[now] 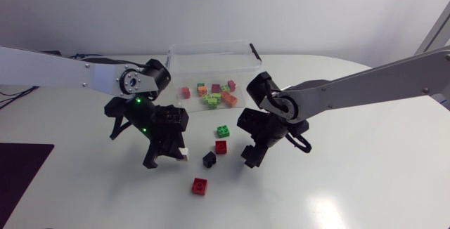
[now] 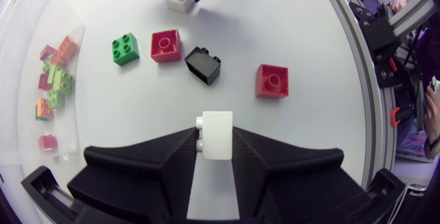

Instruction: Place the duplo bricks in the container

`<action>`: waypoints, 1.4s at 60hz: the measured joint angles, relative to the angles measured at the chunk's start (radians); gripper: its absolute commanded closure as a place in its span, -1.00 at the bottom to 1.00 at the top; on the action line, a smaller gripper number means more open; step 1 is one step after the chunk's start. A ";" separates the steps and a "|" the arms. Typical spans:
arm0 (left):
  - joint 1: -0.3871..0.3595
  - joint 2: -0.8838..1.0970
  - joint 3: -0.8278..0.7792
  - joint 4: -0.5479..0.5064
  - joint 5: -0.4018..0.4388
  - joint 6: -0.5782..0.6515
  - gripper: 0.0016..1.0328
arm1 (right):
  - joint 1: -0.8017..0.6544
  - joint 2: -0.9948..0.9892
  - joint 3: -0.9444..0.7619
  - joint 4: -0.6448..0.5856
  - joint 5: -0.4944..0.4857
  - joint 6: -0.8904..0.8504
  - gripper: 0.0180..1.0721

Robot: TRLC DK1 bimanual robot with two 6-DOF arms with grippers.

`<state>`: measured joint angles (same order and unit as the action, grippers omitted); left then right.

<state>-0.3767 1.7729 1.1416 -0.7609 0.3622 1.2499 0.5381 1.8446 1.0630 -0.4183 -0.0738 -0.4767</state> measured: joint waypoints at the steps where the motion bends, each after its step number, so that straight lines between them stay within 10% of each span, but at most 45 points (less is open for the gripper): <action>1: 0.001 -0.010 0.000 -0.003 0.001 0.000 0.53 | 0.001 0.002 0.003 0.000 0.000 0.000 -0.45; 12: 0.046 -0.113 0.023 -0.017 0.040 -0.041 0.53 | 0.014 0.021 0.016 0.003 0.002 -0.004 0.28; 20: 0.085 -0.146 0.086 -0.017 0.086 -0.093 0.53 | 0.032 0.053 0.030 -0.002 0.039 -0.017 0.42; 84: 0.156 0.201 0.621 0.449 0.036 -0.834 0.42 | -0.030 -0.117 0.293 -0.183 -0.020 0.021 0.45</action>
<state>-0.2211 1.9743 1.7626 -0.3115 0.3985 0.4160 0.5083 1.7275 1.3560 -0.6018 -0.0937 -0.4561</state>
